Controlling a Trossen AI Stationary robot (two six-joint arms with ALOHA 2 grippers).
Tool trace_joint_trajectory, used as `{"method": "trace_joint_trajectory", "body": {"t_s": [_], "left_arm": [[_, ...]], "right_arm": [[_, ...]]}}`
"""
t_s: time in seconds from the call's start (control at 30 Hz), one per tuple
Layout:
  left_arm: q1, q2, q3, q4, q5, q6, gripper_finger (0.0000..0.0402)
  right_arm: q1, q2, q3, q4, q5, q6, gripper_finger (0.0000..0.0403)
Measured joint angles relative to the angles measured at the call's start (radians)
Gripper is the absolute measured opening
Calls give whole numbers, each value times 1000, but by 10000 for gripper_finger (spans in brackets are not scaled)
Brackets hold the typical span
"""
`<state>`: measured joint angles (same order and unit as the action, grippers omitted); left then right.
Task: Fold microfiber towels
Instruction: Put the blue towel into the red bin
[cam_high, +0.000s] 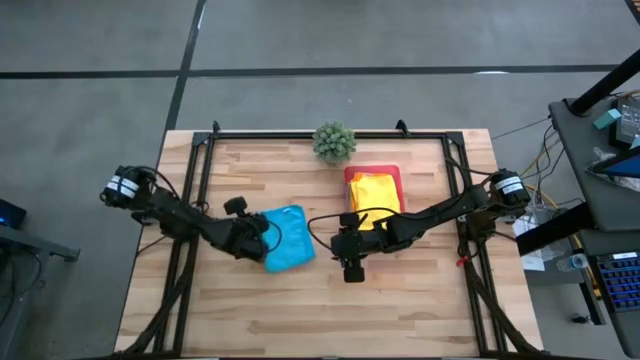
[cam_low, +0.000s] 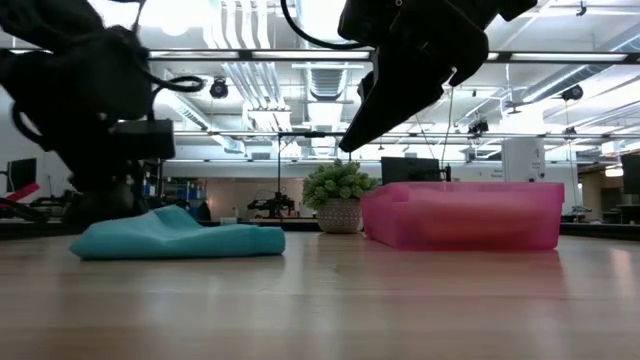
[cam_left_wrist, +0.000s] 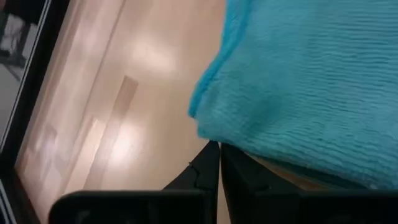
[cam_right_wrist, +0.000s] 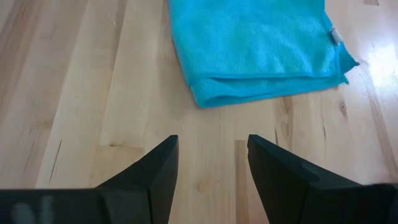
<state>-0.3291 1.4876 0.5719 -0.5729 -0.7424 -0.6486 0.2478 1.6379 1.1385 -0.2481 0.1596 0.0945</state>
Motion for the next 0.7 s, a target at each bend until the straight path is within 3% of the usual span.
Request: {"method": "trace_joint_trajectory", "body": {"t_s": [0.13, 0.27, 0.5, 0.7], "left_arm": [[30, -18, 21, -20, 57, 5, 1], [32, -72, 21, -21, 199, -21, 1], [31, -244, 2, -43, 406, -298, 1], [21, -387, -19, -37, 475, -391, 2]], "right_arm": [[0, 0, 0, 0, 0, 18, 183], [-3, 0, 0, 7, 7, 81, 183], [-54, 0, 0, 86, 25, 389, 182], [-106, 0, 10, 101, 24, 434, 182]]}}
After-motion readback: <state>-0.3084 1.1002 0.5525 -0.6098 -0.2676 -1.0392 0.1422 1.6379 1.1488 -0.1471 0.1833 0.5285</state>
